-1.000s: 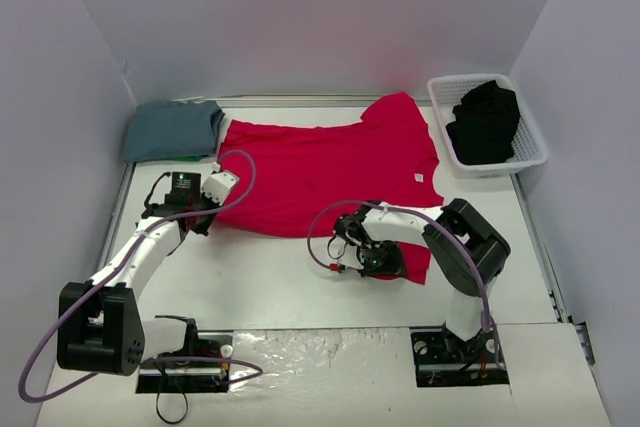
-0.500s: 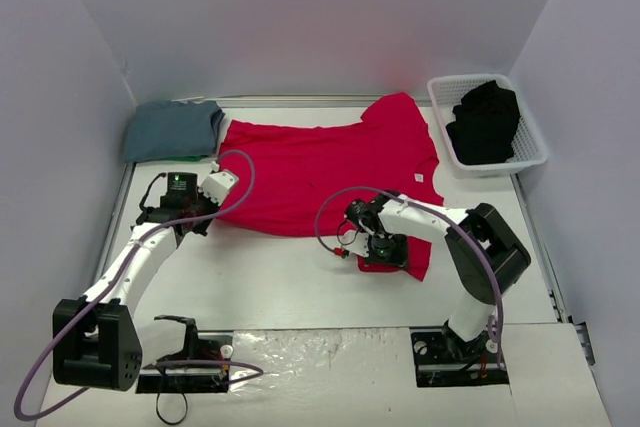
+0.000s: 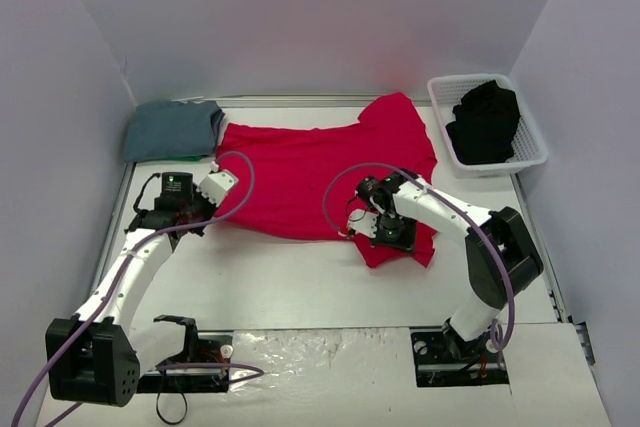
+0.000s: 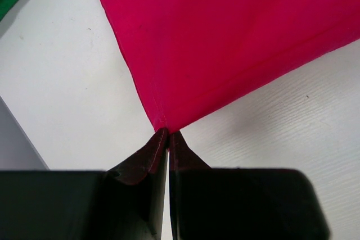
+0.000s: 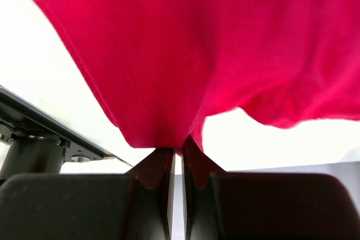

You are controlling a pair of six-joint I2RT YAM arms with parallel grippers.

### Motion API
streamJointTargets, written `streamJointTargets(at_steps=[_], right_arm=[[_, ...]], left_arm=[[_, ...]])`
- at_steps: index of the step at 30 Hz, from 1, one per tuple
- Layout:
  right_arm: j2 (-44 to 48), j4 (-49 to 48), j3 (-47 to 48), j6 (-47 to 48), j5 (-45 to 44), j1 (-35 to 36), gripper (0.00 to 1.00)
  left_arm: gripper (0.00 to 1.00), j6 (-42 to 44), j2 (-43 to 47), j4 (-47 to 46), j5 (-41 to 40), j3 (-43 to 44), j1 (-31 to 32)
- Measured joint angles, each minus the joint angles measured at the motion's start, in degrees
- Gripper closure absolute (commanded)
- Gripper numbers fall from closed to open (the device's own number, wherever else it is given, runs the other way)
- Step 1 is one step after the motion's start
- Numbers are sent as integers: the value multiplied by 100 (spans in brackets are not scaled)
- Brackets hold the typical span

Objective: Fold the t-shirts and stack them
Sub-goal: Grap the side of the flattened tshirt closest away from the robot with both arms, then fold the flattened tshirt in 1/3 of the way

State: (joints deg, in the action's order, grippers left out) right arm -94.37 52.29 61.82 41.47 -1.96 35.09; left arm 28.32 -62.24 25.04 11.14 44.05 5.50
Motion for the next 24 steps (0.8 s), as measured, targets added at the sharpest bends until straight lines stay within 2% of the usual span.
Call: streamJointTargets(at_steps=[9,24], right_arm=[[-173,258,964,111,-81,-356,100],[-1412,577,2730,367,-201,-848,100]], left_arm=[[98,11,0,13,0,129,0],[98,13,-623,2,7,734,0]])
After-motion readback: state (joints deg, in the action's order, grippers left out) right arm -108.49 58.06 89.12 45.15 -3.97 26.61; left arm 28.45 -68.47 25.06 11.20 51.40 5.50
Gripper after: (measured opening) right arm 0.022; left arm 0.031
